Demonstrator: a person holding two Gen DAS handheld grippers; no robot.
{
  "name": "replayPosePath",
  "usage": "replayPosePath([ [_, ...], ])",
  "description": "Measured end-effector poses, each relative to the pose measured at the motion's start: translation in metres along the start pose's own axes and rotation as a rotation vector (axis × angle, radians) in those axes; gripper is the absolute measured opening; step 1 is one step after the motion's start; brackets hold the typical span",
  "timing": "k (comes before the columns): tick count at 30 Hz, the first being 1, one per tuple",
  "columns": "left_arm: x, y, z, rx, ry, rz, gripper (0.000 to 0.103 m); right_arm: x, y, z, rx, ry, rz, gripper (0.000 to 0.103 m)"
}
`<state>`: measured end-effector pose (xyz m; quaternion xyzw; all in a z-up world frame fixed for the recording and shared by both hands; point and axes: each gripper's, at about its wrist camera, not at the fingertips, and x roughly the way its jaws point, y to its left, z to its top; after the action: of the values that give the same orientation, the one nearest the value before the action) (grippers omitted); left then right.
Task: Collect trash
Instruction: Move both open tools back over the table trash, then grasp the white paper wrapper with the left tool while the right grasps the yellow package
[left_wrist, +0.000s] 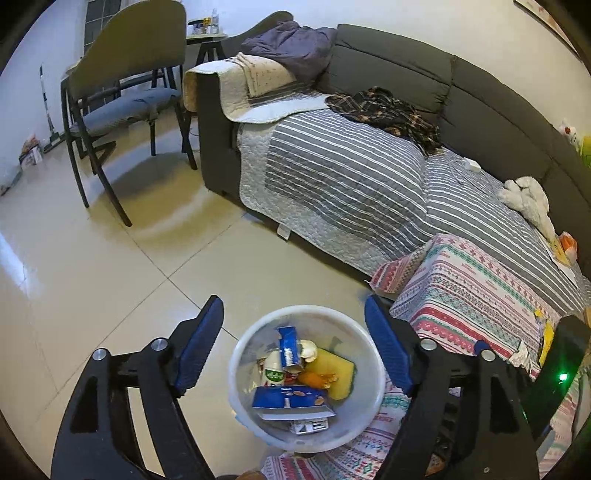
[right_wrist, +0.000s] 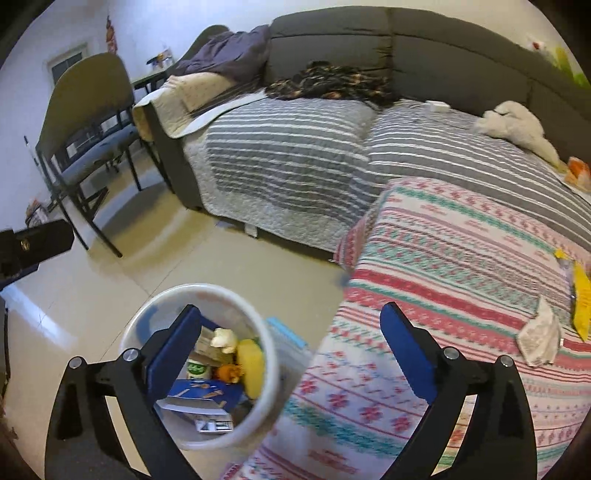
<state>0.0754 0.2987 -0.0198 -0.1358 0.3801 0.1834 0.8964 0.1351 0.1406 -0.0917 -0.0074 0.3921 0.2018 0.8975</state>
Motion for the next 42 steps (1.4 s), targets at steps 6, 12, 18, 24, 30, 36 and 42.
replayPosePath([
  [6,0.001,-0.030,-0.004,0.037,0.004,-0.023,0.081,-0.013,-0.037,0.000,0.033,-0.009,-0.053,0.094],
  [12,0.004,-0.065,-0.011,0.077,0.013,-0.055,0.081,-0.027,-0.076,0.000,0.064,-0.020,-0.118,0.094],
  [18,0.010,-0.110,-0.023,0.132,0.035,-0.094,0.081,-0.043,-0.125,-0.001,0.109,-0.022,-0.196,0.094],
  [24,0.024,-0.165,-0.043,0.216,0.079,-0.132,0.081,-0.059,-0.186,-0.015,0.182,-0.006,-0.286,0.094],
  [30,0.048,-0.231,-0.074,0.333,0.158,-0.178,0.082,-0.074,-0.268,-0.040,0.310,0.019,-0.385,0.094],
  [36,0.065,-0.297,-0.110,0.503,0.215,-0.241,0.088,-0.090,-0.347,-0.056,0.459,0.051,-0.448,0.094],
  [42,0.070,-0.358,-0.140,0.736,0.184,-0.289,0.092,-0.100,-0.404,-0.069,0.646,0.063,-0.424,0.095],
])
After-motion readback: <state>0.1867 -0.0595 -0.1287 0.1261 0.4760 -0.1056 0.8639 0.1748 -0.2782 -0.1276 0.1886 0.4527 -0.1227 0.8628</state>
